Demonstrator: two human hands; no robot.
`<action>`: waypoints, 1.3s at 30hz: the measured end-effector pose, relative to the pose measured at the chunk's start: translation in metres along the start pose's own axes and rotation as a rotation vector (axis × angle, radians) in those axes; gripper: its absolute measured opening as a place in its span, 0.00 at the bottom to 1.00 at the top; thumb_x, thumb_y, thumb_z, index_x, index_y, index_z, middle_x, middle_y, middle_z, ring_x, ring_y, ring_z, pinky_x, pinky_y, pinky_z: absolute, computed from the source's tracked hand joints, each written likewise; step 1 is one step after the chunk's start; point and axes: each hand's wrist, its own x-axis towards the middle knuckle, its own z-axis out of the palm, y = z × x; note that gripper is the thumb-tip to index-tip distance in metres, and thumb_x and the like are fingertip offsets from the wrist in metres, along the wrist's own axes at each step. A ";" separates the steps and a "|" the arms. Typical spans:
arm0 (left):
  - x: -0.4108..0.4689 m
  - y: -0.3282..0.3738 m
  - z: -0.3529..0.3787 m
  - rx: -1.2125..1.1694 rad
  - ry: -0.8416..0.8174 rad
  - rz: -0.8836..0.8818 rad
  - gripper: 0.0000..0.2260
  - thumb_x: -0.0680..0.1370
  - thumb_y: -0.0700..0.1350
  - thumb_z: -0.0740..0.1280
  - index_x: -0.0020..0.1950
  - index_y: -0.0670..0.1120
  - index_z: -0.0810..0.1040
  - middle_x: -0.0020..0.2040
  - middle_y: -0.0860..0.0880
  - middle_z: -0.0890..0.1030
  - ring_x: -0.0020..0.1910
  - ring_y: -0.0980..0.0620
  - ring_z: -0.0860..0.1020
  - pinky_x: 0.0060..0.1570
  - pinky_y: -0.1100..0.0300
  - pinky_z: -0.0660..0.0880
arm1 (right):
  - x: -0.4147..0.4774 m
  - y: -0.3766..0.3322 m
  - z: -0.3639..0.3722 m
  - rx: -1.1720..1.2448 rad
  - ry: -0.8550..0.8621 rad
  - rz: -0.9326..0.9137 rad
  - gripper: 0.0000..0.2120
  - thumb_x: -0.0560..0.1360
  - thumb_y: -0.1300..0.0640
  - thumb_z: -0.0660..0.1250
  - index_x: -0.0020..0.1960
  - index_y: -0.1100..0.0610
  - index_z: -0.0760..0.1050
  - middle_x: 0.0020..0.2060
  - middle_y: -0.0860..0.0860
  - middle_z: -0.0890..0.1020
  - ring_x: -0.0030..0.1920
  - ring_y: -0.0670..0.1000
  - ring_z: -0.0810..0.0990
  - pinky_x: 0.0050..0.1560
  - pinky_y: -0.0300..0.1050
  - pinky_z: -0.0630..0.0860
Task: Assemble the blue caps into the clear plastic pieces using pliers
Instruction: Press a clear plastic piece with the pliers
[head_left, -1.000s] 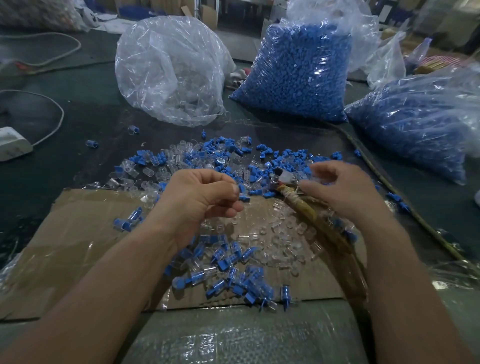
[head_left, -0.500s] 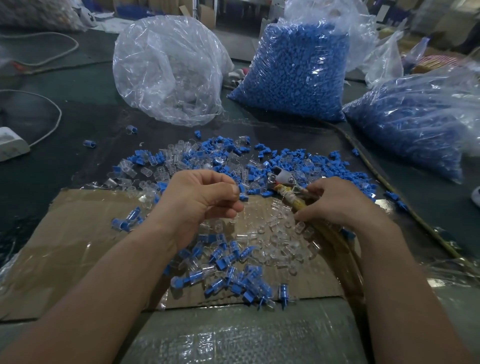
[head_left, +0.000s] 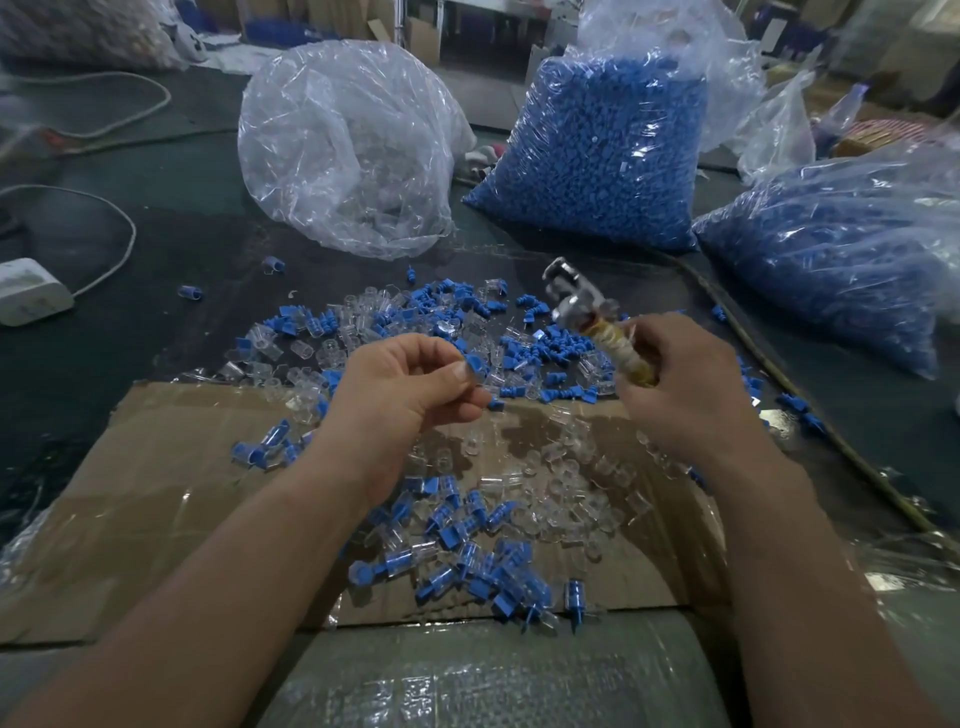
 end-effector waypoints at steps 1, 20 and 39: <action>0.000 0.000 0.000 -0.006 0.011 0.017 0.05 0.72 0.31 0.63 0.40 0.39 0.74 0.29 0.48 0.81 0.32 0.52 0.81 0.31 0.66 0.77 | -0.001 -0.003 0.002 -0.011 -0.022 -0.035 0.11 0.68 0.67 0.67 0.41 0.53 0.69 0.35 0.42 0.67 0.36 0.43 0.66 0.36 0.32 0.59; -0.003 -0.001 0.006 0.057 0.118 0.217 0.08 0.73 0.30 0.63 0.39 0.41 0.74 0.31 0.51 0.80 0.32 0.57 0.80 0.33 0.66 0.77 | -0.008 -0.024 0.016 -0.033 -0.253 -0.151 0.19 0.69 0.61 0.66 0.59 0.56 0.70 0.46 0.46 0.68 0.48 0.45 0.66 0.49 0.36 0.60; -0.004 -0.006 0.008 0.317 0.205 0.367 0.10 0.74 0.31 0.64 0.39 0.46 0.73 0.34 0.48 0.79 0.31 0.57 0.79 0.34 0.67 0.77 | -0.011 -0.035 0.016 -0.015 -0.255 -0.138 0.07 0.68 0.62 0.68 0.45 0.56 0.74 0.33 0.45 0.73 0.35 0.43 0.69 0.33 0.35 0.62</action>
